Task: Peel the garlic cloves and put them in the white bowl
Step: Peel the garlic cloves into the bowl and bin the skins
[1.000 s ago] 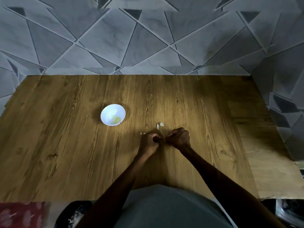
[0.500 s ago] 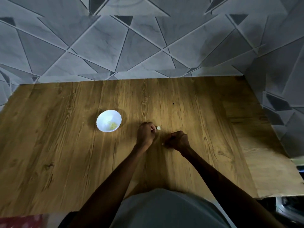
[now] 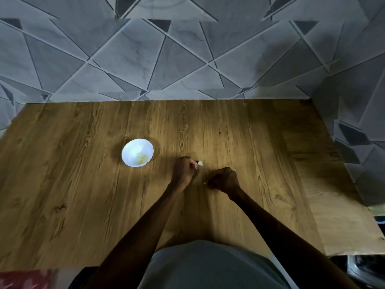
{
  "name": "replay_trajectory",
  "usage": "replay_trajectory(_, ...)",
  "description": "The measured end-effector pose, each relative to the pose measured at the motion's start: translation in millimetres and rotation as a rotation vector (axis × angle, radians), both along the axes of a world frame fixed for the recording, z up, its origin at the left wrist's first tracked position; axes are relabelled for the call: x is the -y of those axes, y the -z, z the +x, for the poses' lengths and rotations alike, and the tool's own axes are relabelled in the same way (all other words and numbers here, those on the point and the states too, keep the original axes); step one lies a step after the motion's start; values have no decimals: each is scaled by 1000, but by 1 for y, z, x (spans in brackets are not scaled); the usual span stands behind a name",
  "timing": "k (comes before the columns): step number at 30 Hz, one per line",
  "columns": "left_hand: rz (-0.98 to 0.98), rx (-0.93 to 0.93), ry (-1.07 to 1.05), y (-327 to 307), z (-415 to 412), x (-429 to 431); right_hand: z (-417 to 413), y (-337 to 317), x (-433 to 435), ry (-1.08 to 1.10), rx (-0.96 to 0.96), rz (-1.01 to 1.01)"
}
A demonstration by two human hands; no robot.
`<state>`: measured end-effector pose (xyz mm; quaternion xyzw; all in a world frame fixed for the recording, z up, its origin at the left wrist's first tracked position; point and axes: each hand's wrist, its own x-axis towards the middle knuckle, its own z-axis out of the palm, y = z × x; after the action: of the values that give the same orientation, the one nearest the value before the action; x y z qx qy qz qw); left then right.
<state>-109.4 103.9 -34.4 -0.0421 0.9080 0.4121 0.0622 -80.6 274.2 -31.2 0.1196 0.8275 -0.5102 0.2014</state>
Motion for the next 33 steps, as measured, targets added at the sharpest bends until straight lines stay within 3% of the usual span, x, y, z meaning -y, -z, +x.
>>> replay_trajectory(9, 50, -18, -98, -4, 17, 0, 7, -3, 13, 26, -130, 110)
replay_trajectory(19, 18, 160, 75, -1, 48, -6, 11, 1, 4, -55, -277, 65)
replay_trajectory(28, 342, 223, -15, -11, 63, -3, 22, -7, -3, -60, -256, -78)
replay_trajectory(33, 826, 532, -130, -26, 64, 8, 27, -19, 4, -174, -493, 28)
